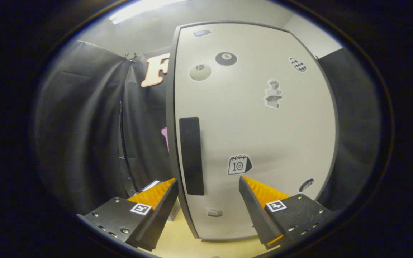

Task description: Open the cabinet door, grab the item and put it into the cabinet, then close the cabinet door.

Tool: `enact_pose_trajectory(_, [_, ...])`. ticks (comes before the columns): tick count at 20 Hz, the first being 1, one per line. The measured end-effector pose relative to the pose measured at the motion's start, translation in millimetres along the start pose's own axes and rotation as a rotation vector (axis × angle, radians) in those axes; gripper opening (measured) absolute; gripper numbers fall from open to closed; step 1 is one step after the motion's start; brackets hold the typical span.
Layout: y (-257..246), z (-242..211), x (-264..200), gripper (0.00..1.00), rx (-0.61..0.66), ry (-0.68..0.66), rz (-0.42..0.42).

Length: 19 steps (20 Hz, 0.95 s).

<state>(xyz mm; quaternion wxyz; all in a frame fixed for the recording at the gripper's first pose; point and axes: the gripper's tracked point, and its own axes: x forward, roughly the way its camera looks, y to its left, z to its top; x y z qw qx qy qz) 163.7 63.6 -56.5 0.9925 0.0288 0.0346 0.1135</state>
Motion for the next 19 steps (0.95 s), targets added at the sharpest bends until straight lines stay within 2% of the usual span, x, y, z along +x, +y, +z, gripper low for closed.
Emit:
enact_pose_trajectory(6, [-27,8,-85,1.00,-0.075,0.003,-0.086])
enact_pose_trajectory(10, [-42,13,-137,1.00,-0.062,0.006,-0.136])
enact_pose_trajectory(19, [-58,17,-213,1.00,-0.056,0.009,-0.215])
